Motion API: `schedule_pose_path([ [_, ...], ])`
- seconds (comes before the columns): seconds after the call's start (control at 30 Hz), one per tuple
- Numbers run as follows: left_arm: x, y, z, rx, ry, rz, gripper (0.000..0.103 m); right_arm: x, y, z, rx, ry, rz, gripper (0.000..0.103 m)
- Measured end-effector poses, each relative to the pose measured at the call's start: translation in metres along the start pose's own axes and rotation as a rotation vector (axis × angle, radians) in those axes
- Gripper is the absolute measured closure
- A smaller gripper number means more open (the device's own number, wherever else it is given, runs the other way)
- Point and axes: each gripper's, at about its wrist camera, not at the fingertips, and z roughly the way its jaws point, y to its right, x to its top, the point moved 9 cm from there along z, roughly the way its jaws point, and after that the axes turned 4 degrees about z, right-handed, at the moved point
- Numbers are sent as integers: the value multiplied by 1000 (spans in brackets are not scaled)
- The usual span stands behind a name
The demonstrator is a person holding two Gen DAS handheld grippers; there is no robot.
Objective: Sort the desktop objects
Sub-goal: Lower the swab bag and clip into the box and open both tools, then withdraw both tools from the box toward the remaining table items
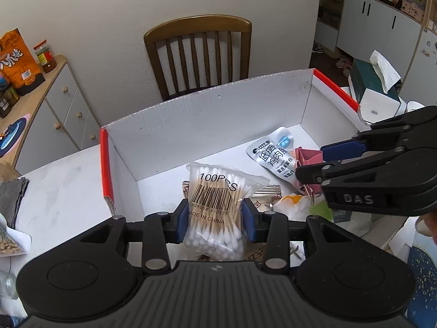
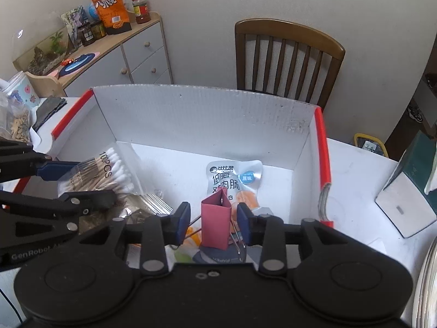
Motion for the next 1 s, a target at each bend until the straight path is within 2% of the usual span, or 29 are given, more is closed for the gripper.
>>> schedule_pose_path([
  [0.1, -2, -3, -4, 8, 11, -14, 50, 0, 1, -6, -2, 8, -16, 61],
  [0.23, -3, -6, -9, 10, 22, -32, 49, 0, 2, -14, -1, 24, -28, 51],
  [0.43, -2, -6, -20, 10, 43, -43, 49, 2, 3, -25, 0, 47, -33, 40],
  [0.5, -2, -5, -24, 7, 47, -45, 49, 3, 3, -29, 5, 55, -35, 40],
  [0.6, -2, -6, -30, 18, 59, -46, 36, 4, 2, -36, 9, 65, -37, 38],
  [1.0, -4, -7, -54, 22, 86, -63, 36, 1, -8, -66, 59, 105, -67, 25],
])
